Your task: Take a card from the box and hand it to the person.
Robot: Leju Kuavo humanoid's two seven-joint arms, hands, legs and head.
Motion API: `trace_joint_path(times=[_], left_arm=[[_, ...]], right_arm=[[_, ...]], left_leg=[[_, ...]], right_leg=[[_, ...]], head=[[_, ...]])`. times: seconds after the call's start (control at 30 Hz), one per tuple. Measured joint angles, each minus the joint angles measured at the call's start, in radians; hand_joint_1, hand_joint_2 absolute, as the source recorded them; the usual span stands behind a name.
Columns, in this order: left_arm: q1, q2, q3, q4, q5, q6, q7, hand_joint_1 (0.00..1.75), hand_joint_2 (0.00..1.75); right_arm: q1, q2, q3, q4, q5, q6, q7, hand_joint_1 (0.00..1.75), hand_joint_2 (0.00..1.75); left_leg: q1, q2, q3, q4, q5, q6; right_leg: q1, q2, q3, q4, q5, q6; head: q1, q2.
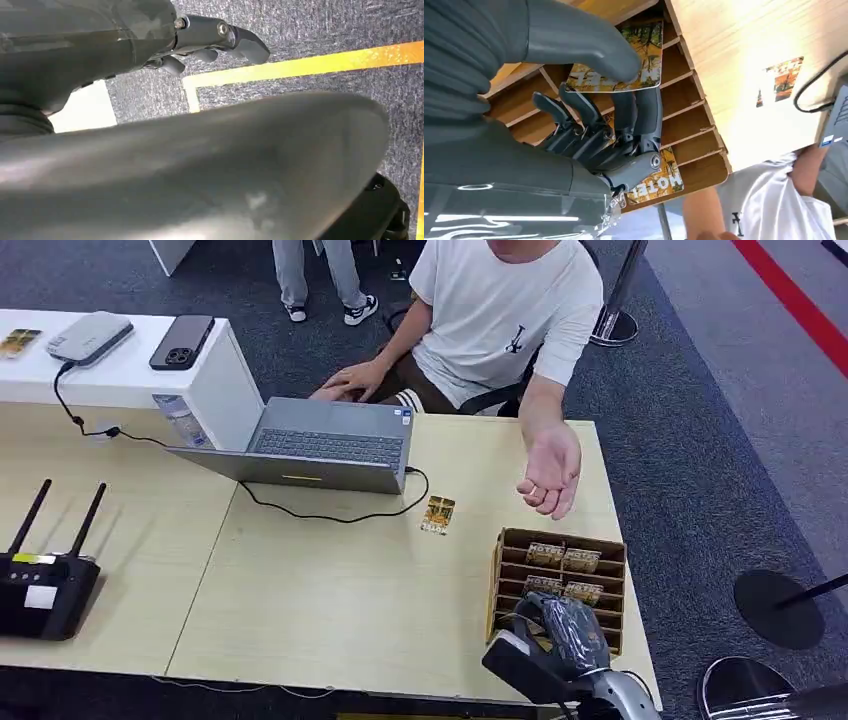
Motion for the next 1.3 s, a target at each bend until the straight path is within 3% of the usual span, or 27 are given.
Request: trace_joint_path(times=[0.47, 0.63, 1.3], left_arm=[[0.0, 0.0, 0.0, 0.0, 0.021, 0.0, -0.003, 0.0, 0.0], [0.0, 0.002, 0.0, 0.0, 0.036, 0.001, -0.006, 0.0, 0.0], [0.0, 0.002, -0.002, 0.0, 0.038, 0.001, -0.007, 0.0, 0.0]], right_arm=[[-0.001, -0.015, 0.005, -0.006, -0.056, -0.056, -0.027, 1.62, 1.75], [-0.001, -0.015, -0.006, -0.046, -0.118, -0.098, -0.089, 1.62, 1.75], [-0.001, -0.015, -0.023, -0.091, -0.132, -0.105, -0.103, 1.62, 1.75]], left_leg=[[0.0, 0.0, 0.0, 0.0, 0.0, 0.0], [0.0, 0.0, 0.0, 0.0, 0.0, 0.0], [0.0, 0.0, 0.0, 0.0, 0.0, 0.0]], right_leg=[[0.0, 0.0, 0.0, 0.0, 0.0, 0.0], [0.0, 0.0, 0.0, 0.0, 0.0, 0.0], [0.0, 0.0, 0.0, 0.0, 0.0, 0.0]], head=[[0.0, 0.0], [0.0, 0.0], [0.0, 0.0]])
